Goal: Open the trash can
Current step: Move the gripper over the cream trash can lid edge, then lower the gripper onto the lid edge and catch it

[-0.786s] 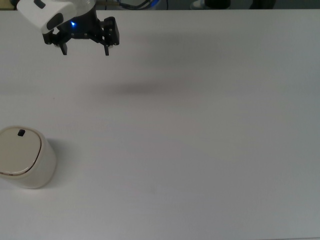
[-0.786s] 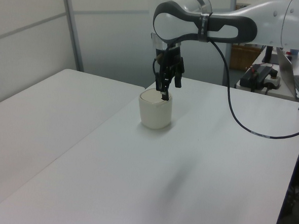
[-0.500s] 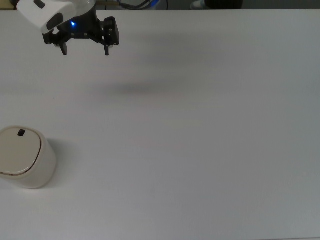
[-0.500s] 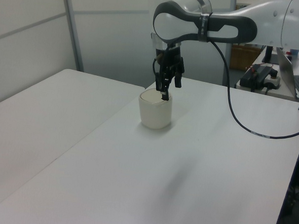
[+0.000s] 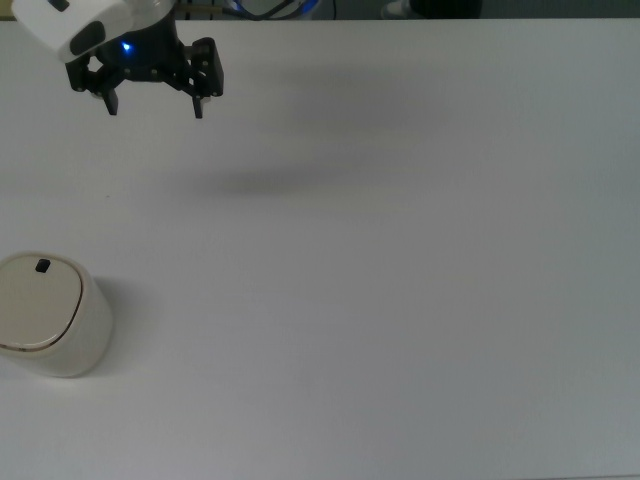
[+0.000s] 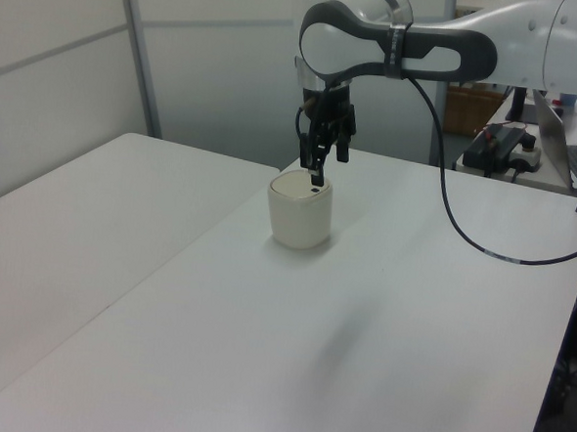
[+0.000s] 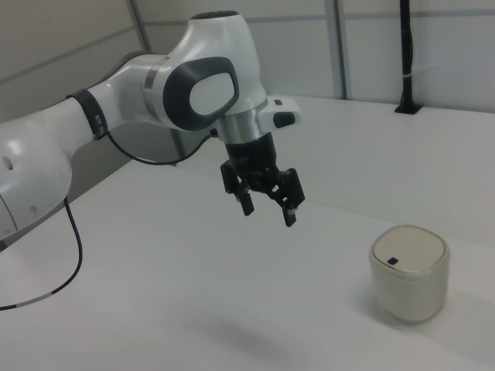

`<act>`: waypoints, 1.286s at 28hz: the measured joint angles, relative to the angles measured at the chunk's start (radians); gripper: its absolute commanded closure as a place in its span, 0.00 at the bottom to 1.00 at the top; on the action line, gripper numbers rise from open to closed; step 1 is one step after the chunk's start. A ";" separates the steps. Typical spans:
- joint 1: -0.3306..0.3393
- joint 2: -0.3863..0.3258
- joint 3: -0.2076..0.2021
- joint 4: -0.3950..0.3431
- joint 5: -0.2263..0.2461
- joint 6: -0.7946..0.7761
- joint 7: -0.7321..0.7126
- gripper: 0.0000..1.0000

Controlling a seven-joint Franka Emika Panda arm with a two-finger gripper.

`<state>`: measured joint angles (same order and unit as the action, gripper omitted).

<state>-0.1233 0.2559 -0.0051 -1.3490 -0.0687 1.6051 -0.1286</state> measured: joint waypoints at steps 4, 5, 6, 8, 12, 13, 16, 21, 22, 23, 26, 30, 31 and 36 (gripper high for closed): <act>-0.027 0.002 -0.002 0.000 0.000 0.033 0.000 0.38; -0.034 0.003 -0.002 0.000 0.000 0.045 0.000 0.45; -0.041 0.005 -0.003 0.000 0.000 0.060 0.000 0.51; -0.060 0.012 -0.003 -0.001 0.000 0.097 0.000 0.77; -0.086 0.033 -0.005 -0.006 0.000 0.173 0.000 1.00; -0.094 0.046 -0.005 -0.008 0.000 0.205 0.000 1.00; -0.108 0.077 -0.005 -0.014 0.000 0.273 0.000 1.00; -0.130 0.142 -0.006 -0.021 0.000 0.417 0.000 1.00; -0.135 0.155 -0.006 -0.021 0.000 0.447 0.000 1.00; -0.142 0.172 -0.006 -0.022 0.000 0.489 0.001 1.00; -0.154 0.208 -0.007 -0.024 0.000 0.575 0.009 1.00; -0.166 0.260 -0.007 -0.025 -0.001 0.660 0.021 1.00; -0.167 0.270 -0.007 -0.025 -0.003 0.668 0.021 1.00; -0.169 0.295 -0.007 -0.019 -0.031 0.689 0.029 1.00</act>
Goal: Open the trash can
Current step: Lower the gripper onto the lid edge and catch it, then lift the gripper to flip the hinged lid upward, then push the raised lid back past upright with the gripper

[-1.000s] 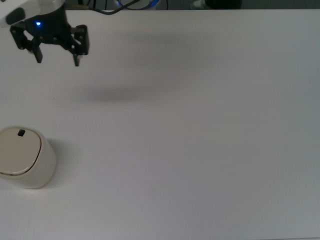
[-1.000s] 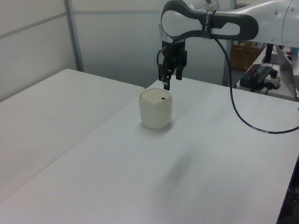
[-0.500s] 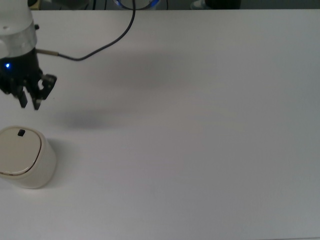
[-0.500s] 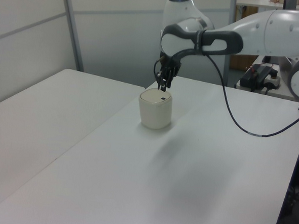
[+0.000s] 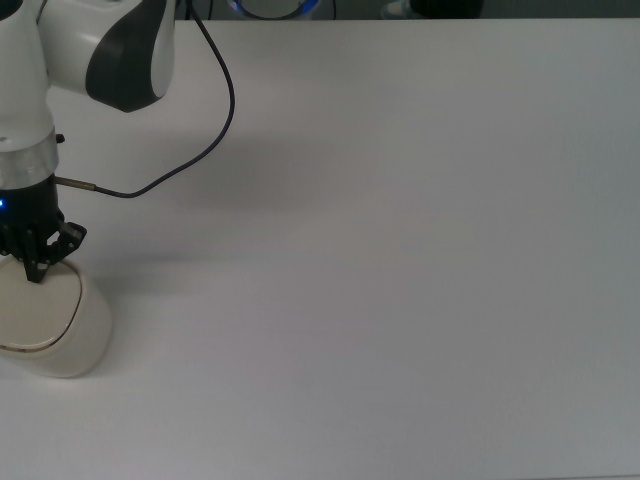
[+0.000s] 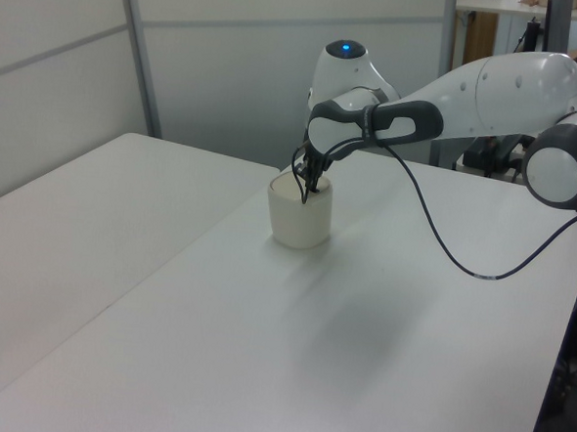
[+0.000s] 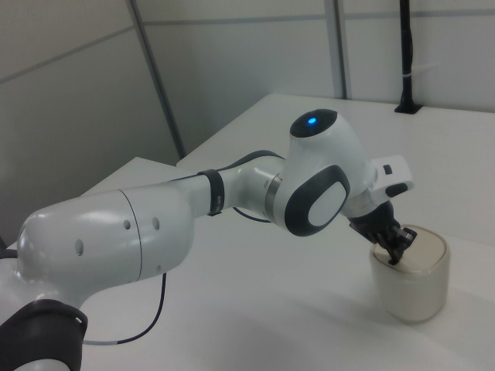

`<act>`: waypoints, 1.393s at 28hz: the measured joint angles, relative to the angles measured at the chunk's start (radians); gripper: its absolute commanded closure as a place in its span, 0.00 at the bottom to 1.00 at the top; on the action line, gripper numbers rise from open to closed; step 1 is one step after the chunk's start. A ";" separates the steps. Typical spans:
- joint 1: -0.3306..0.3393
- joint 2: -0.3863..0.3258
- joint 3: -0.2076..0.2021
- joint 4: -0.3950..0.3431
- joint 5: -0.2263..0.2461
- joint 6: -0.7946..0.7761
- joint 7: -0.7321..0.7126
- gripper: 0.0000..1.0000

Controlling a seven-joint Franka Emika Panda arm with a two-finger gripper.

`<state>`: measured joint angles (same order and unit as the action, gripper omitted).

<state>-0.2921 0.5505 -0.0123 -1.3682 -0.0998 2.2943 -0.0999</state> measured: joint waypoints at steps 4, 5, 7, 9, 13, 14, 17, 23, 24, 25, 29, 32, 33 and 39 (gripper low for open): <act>0.000 0.000 0.000 0.001 -0.001 0.000 0.003 1.00; 0.000 -0.001 0.000 0.002 -0.001 0.000 0.005 1.00; -0.002 -0.008 0.000 0.004 0.004 0.000 0.010 1.00; -0.006 -0.022 0.000 0.006 0.019 -0.003 0.011 1.00; -0.011 -0.072 0.000 0.009 0.045 -0.063 0.011 0.85; -0.011 -0.086 0.000 0.009 0.047 -0.085 0.011 0.74; -0.005 -0.130 0.002 0.010 0.051 -0.159 0.011 0.15; 0.017 -0.196 0.012 0.010 0.052 -0.304 0.011 0.00; 0.022 -0.204 0.012 0.010 0.052 -0.322 0.011 0.00; 0.028 -0.210 0.012 0.010 0.052 -0.337 0.011 0.00; 0.058 -0.235 0.013 0.010 0.052 -0.391 0.011 0.00; 0.083 -0.249 0.014 0.010 0.052 -0.441 0.011 0.00; 0.091 -0.252 0.014 0.010 0.052 -0.453 0.011 0.00; 0.154 -0.265 0.014 0.010 0.052 -0.539 0.011 0.00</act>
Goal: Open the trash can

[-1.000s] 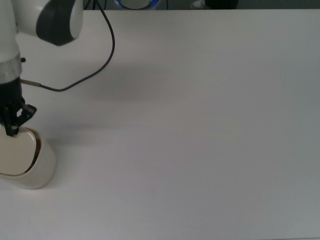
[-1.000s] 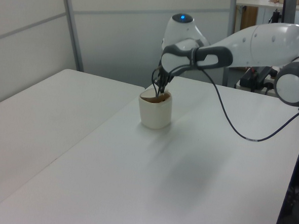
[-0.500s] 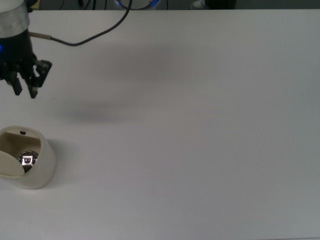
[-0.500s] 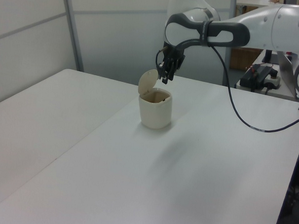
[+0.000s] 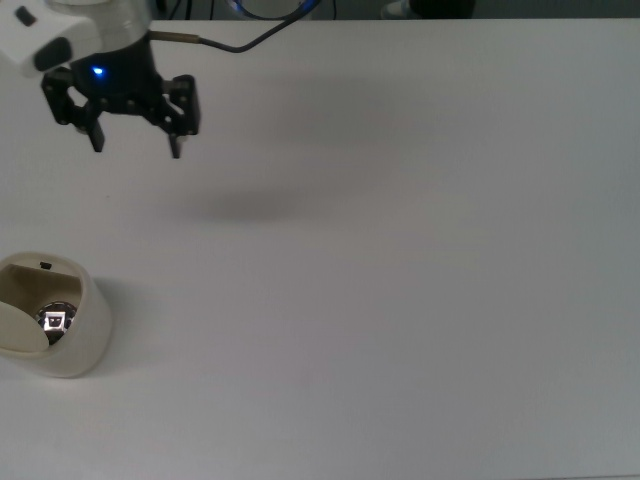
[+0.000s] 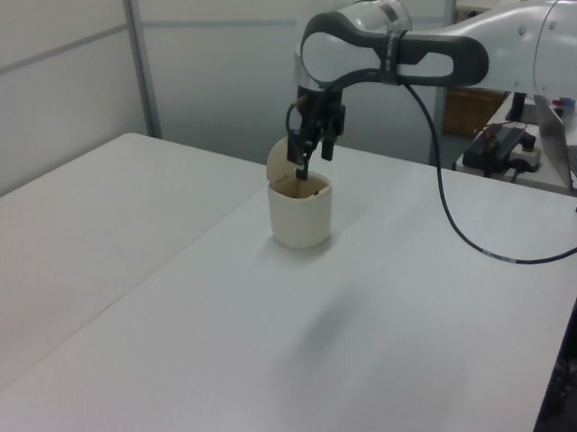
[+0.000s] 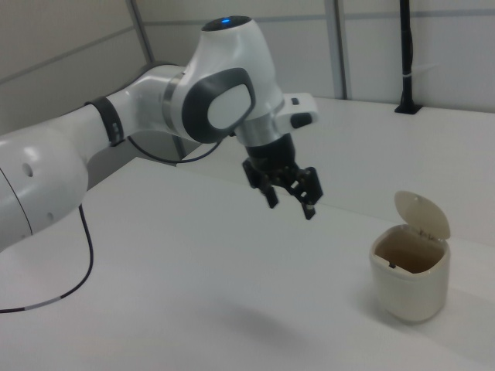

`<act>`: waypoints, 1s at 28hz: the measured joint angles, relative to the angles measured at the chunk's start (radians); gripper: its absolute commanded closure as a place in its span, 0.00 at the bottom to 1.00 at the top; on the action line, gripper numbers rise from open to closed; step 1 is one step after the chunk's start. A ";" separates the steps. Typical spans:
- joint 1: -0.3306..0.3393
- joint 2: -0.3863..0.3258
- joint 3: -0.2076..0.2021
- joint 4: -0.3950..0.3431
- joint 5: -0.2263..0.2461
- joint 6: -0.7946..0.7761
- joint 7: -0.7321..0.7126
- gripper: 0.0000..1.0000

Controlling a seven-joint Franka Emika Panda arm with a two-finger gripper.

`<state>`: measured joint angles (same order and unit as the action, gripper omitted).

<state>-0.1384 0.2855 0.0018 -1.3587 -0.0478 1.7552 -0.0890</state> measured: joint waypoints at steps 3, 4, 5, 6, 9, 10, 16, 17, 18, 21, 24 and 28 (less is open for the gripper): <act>0.027 0.000 0.000 -0.001 -0.002 -0.041 0.000 0.00; 0.032 0.000 0.000 -0.001 -0.003 -0.049 0.000 0.00; 0.037 0.000 0.000 -0.002 -0.005 -0.056 0.000 0.00; 0.042 0.000 0.000 -0.003 -0.008 -0.059 0.000 0.00; 0.048 0.001 0.000 -0.008 -0.010 -0.061 0.000 0.00; 0.048 0.001 0.000 -0.008 -0.010 -0.061 0.000 0.00; 0.054 0.003 0.000 -0.011 -0.010 -0.061 0.000 0.00; 0.055 0.003 0.000 -0.011 -0.010 -0.061 0.000 0.00; 0.056 0.003 0.000 -0.011 -0.010 -0.061 0.000 0.00; 0.059 0.003 0.000 -0.011 -0.010 -0.061 0.000 0.00; 0.064 0.003 0.000 -0.011 -0.010 -0.074 0.000 0.00; 0.074 0.003 0.000 -0.011 -0.010 -0.125 0.000 0.00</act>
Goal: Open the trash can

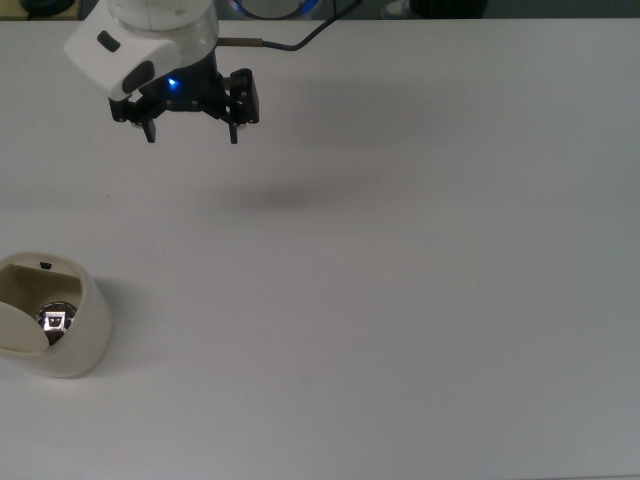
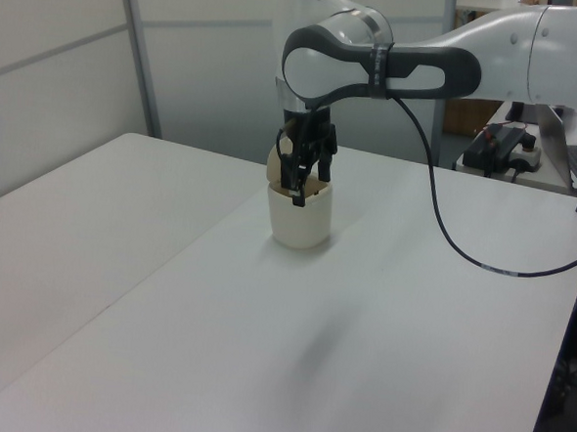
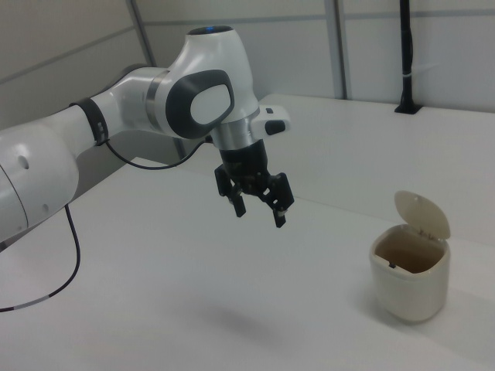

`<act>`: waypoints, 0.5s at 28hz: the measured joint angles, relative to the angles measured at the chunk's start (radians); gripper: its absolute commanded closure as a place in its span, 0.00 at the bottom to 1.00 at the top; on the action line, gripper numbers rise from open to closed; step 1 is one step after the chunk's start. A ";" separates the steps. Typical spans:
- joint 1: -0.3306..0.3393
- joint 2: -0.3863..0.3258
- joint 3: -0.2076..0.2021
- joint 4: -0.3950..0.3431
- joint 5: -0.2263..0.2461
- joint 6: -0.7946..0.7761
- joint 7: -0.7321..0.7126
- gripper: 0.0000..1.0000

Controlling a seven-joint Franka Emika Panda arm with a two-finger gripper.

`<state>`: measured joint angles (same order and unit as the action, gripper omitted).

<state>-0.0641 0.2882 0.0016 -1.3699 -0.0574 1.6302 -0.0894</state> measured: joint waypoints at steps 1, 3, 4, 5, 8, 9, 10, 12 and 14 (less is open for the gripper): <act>0.004 0.000 0.000 0.000 0.000 -0.012 0.000 0.00; 0.011 0.000 0.000 0.000 0.000 -0.025 0.000 0.00; 0.017 0.000 0.000 0.000 0.000 -0.029 0.000 0.00; 0.019 0.000 0.000 0.000 0.000 -0.029 0.000 0.00; 0.022 0.000 0.000 0.000 0.000 -0.029 0.000 0.00; 0.022 0.000 0.000 0.001 0.000 -0.029 0.000 0.00; 0.021 0.000 -0.001 0.001 0.000 -0.029 0.000 0.00; 0.021 0.000 -0.002 0.001 0.000 -0.029 -0.001 0.00; 0.021 0.000 -0.002 0.001 0.000 -0.029 -0.001 0.00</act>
<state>-0.0436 0.2880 -0.0005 -1.3688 -0.0576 1.6008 -0.0906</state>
